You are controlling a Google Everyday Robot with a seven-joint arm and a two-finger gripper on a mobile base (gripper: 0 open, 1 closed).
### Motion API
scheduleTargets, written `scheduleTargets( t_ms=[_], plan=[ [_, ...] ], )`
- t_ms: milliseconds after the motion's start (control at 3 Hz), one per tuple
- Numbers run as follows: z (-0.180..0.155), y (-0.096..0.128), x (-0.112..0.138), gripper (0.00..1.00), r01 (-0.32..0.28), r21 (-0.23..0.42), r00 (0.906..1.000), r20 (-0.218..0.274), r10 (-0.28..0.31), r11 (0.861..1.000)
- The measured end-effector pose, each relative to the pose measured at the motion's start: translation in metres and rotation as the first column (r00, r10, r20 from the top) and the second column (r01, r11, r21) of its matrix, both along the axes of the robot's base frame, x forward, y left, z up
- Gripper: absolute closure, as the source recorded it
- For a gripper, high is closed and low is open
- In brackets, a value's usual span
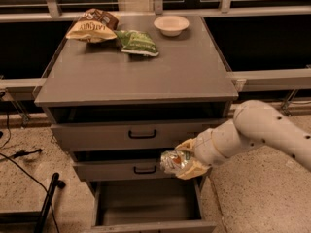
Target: Pick 7up can from bottom drawer and place on counter
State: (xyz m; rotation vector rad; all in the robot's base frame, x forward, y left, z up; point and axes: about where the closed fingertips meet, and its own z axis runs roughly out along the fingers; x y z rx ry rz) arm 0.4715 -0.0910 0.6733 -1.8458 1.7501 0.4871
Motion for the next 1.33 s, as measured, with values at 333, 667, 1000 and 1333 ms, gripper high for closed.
scheduleTargets(
  t_ms=[333,667,1000,1333],
  plan=[
    [0.06,-0.003,0.005,1.0,-0.013,0.02,0.998,0.062,0.012,1.0],
    [0.136,0.0,0.011,1.0,-0.033,0.033,0.9857,0.166,0.027,0.999],
    [0.141,0.001,0.014,1.0,-0.032,0.04,0.9857,0.167,0.025,0.999],
    [0.168,0.001,0.027,1.0,-0.021,0.053,0.9867,0.162,0.012,0.998]
  ],
)
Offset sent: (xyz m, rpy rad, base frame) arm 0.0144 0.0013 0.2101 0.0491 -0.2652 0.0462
